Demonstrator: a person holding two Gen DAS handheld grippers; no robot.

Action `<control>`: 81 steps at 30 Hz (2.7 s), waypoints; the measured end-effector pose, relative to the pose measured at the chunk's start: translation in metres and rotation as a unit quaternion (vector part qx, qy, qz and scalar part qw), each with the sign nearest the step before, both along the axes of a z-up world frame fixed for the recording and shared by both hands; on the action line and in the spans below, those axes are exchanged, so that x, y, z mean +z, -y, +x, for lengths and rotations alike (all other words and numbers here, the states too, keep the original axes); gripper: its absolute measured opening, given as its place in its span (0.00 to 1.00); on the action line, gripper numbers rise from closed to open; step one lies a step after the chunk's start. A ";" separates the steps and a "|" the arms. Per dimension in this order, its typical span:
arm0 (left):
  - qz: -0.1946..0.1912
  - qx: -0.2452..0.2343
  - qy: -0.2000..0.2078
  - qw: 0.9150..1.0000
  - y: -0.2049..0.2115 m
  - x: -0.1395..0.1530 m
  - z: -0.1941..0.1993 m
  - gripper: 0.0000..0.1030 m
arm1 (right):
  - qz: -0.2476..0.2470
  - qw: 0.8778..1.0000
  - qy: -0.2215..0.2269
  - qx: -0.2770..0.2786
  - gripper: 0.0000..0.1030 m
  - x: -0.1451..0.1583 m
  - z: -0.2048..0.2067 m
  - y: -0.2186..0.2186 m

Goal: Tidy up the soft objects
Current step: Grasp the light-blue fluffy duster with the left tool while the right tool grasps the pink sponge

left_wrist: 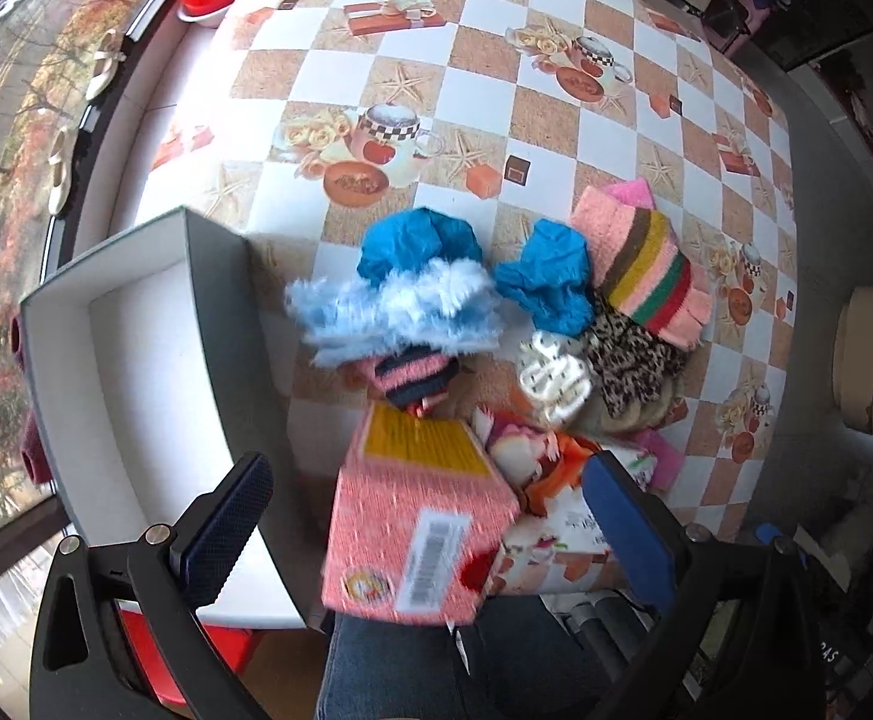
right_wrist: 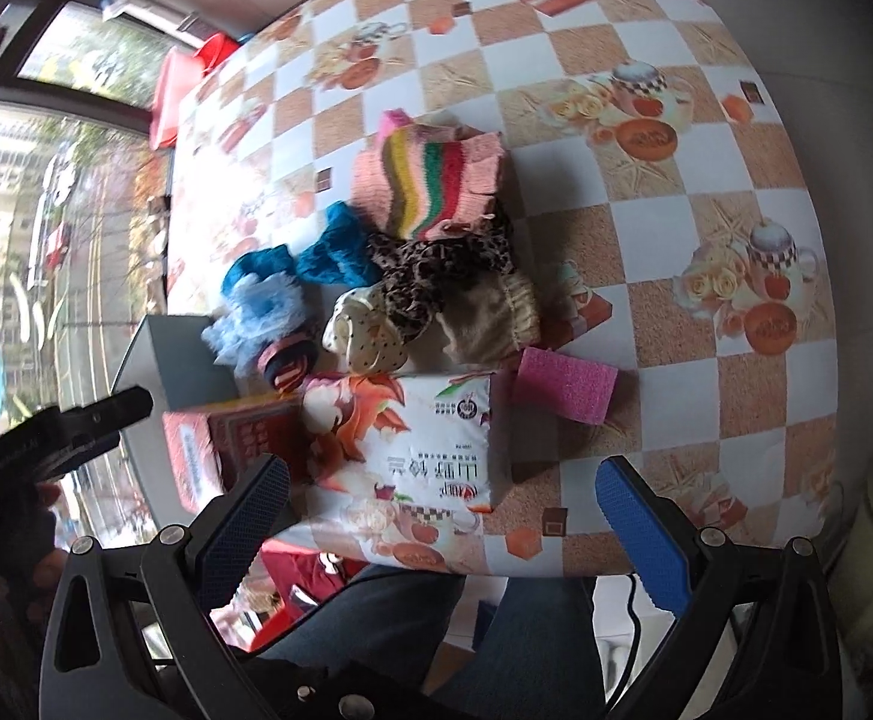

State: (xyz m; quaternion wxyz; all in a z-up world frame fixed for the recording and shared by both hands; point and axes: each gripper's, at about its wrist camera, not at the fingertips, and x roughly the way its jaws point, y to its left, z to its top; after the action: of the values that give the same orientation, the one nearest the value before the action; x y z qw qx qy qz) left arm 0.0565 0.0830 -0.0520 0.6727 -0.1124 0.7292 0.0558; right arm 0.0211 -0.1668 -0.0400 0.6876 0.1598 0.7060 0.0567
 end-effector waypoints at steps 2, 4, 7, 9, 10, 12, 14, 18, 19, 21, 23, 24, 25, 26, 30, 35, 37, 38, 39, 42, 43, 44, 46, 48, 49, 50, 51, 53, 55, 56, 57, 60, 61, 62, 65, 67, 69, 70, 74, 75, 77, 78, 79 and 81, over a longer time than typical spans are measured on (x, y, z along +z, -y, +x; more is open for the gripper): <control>-0.004 -0.018 -0.006 1.000 -0.004 -0.013 0.015 1.00 | -0.003 1.000 -0.005 -0.013 1.00 -0.008 0.003 -0.002; -0.003 -0.037 -0.011 0.999 -0.007 -0.026 0.026 1.00 | -0.004 1.000 -0.008 -0.027 1.00 -0.014 0.006 -0.003; -0.001 -0.061 -0.021 0.998 -0.009 -0.045 0.036 1.00 | -0.008 0.999 -0.013 -0.051 1.00 -0.022 0.010 -0.001; -0.012 -0.065 -0.028 0.997 -0.013 -0.057 0.040 1.00 | -0.010 0.998 -0.015 -0.061 1.00 -0.025 0.011 0.000; -0.016 -0.064 -0.031 0.997 -0.014 -0.061 0.041 1.00 | -0.014 0.998 -0.017 -0.064 1.00 -0.027 0.012 0.000; -0.029 -0.062 -0.031 0.997 -0.016 -0.071 0.045 1.00 | -0.018 0.997 -0.020 -0.068 1.00 -0.030 0.012 0.000; -0.029 -0.063 -0.031 0.997 -0.016 -0.077 0.048 1.00 | -0.021 0.997 -0.023 -0.069 1.00 -0.033 0.013 -0.001; -0.030 -0.072 -0.046 0.996 -0.020 -0.095 0.050 1.00 | -0.028 0.997 -0.029 -0.064 1.00 -0.037 0.014 -0.006; -0.032 -0.076 -0.051 0.995 -0.022 -0.100 0.050 1.00 | -0.028 0.997 -0.029 -0.061 1.00 -0.038 0.015 -0.008; -0.030 -0.082 -0.058 0.994 -0.024 -0.108 0.050 1.00 | -0.029 0.998 -0.029 -0.057 1.00 -0.040 0.016 -0.010; -0.031 -0.088 -0.066 0.993 -0.024 -0.117 0.049 1.00 | -0.030 0.998 -0.029 -0.054 1.00 -0.042 0.017 -0.011; -0.031 -0.091 -0.072 0.993 -0.025 -0.122 0.049 1.00 | -0.030 0.998 -0.028 -0.052 1.00 -0.043 0.017 -0.011; -0.035 -0.091 -0.079 0.992 -0.025 -0.126 0.050 1.00 | -0.030 0.998 -0.028 -0.050 1.00 -0.046 0.018 -0.011; -0.045 -0.087 -0.080 0.992 -0.026 -0.126 0.052 1.00 | -0.029 0.998 -0.028 -0.050 1.00 -0.047 0.018 -0.011; -0.016 -0.099 -0.087 0.991 -0.028 -0.126 0.056 0.99 | -0.021 0.997 -0.033 -0.064 1.00 -0.061 0.020 -0.001; -0.033 -0.105 -0.111 0.988 -0.029 -0.134 0.057 0.91 | -0.056 0.993 -0.047 -0.090 1.00 -0.080 0.021 0.026; -0.035 -0.109 -0.116 0.987 -0.032 -0.136 0.057 0.90 | -0.075 0.990 -0.059 -0.103 1.00 -0.093 0.020 0.040; -0.035 -0.113 -0.121 0.986 -0.031 -0.137 0.057 0.88 | -0.077 0.989 -0.064 -0.107 1.00 -0.097 0.020 0.043; -0.036 -0.116 -0.124 0.985 -0.031 -0.138 0.057 0.87 | -0.078 0.987 -0.074 -0.116 1.00 -0.105 0.020 0.049; -0.039 -0.116 -0.131 0.984 -0.029 -0.140 0.060 0.85 | -0.057 0.983 -0.097 -0.142 1.00 -0.126 0.020 0.056; -0.039 -0.115 -0.131 0.984 -0.027 -0.147 0.068 0.84 | -0.051 0.982 -0.102 -0.150 1.00 -0.133 0.021 0.057; -0.040 -0.115 -0.132 0.984 -0.019 -0.151 0.063 0.82 | -0.051 0.981 -0.106 -0.152 1.00 -0.137 0.022 0.057; -0.041 -0.116 -0.133 0.983 -0.016 -0.162 0.069 0.79 | -0.054 0.980 -0.118 -0.149 1.00 -0.151 0.026 0.054; -0.043 -0.114 -0.134 0.984 -0.012 -0.165 0.072 0.75 | -0.058 0.980 -0.126 -0.144 1.00 -0.159 0.028 0.051; -0.045 -0.113 -0.134 0.984 -0.008 -0.165 0.072 0.71 | -0.062 0.979 -0.133 -0.142 1.00 -0.163 0.028 0.050; -0.047 -0.111 -0.133 0.984 -0.004 -0.166 0.071 0.67 | -0.065 0.978 -0.136 -0.142 1.00 -0.164 0.028 0.049; -0.049 -0.109 -0.133 0.984 -0.004 -0.167 0.072 0.65 | -0.066 0.978 -0.139 -0.143 0.99 -0.166 0.028 0.049; -0.055 -0.100 -0.131 0.985 -0.005 -0.169 0.074 0.52 | -0.052 0.977 -0.140 -0.151 0.82 -0.168 0.025 0.049; -0.062 -0.096 -0.127 0.985 -0.007 -0.169 0.074 0.38 | -0.076 0.978 -0.137 -0.140 0.73 -0.164 0.024 0.048; -0.065 -0.093 -0.124 0.986 -0.009 -0.169 0.073 0.31 | -0.078 0.978 -0.134 -0.137 0.72 -0.163 0.024 0.048; -0.066 -0.092 -0.119 0.986 -0.010 -0.168 0.073 0.28 | -0.071 0.979 -0.129 -0.141 0.72 -0.162 0.022 0.050; -0.057 -0.097 -0.098 0.989 -0.011 -0.158 0.069 0.18 | -0.058 0.978 -0.123 -0.160 0.72 -0.152 0.008 0.056; -0.055 -0.097 -0.090 0.990 -0.012 -0.154 0.069 0.17 | -0.057 0.978 -0.118 -0.161 0.72 -0.147 0.005 0.058; -0.055 -0.096 -0.084 0.990 -0.013 -0.151 0.068 0.15 | -0.057 0.979 -0.114 -0.161 0.72 -0.144 0.003 0.060; -0.061 -0.093 -0.061 0.992 -0.016 -0.136 0.063 0.10 | -0.054 0.980 -0.097 -0.163 0.72 -0.128 -0.002 0.064; -0.068 -0.091 -0.042 0.993 -0.018 -0.123 0.058 0.08 | -0.047 0.981 -0.088 -0.169 0.72 -0.119 -0.005 0.064; -0.075 -0.090 -0.027 0.993 -0.025 -0.105 0.055 0.07 | -0.042 0.981 -0.078 -0.171 0.72 -0.111 -0.007 0.063; -0.076 -0.092 -0.020 0.993 -0.025 -0.101 0.054 0.07 | -0.038 0.982 -0.071 -0.171 0.72 -0.105 -0.008 0.062; -0.062 -0.121 -0.014 0.991 -0.022 -0.096 0.047 0.08 | -0.029 0.983 -0.064 -0.169 0.72 -0.088 -0.006 0.062; -0.058 -0.130 -0.015 0.990 -0.019 -0.090 0.051 0.09 | -0.028 0.983 -0.064 -0.169 0.72 -0.083 -0.009 0.060; -0.047 -0.150 -0.020 0.987 -0.014 -0.095 0.058 0.27 | -0.025 0.983 -0.066 -0.168 0.72 -0.084 -0.011 0.066; -0.049 -0.152 -0.022 0.987 -0.012 -0.096 0.060 0.35 | -0.024 0.983 -0.066 -0.168 0.72 -0.084 -0.011 0.066; -0.051 -0.153 -0.025 0.987 -0.013 -0.102 0.064 0.50 | -0.021 0.983 -0.067 -0.167 0.72 -0.083 -0.011 0.067; -0.049 -0.156 -0.033 0.986 -0.014 -0.115 0.072 0.56 | -0.018 0.984 -0.068 -0.166 0.72 -0.086 -0.010 0.069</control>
State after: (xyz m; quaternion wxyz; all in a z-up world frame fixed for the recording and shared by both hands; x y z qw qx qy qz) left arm 0.1281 0.0967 -0.1668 0.6422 -0.0284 0.7616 -0.0819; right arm 0.0108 -0.2354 -0.1257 0.6404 0.2660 0.7158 -0.0821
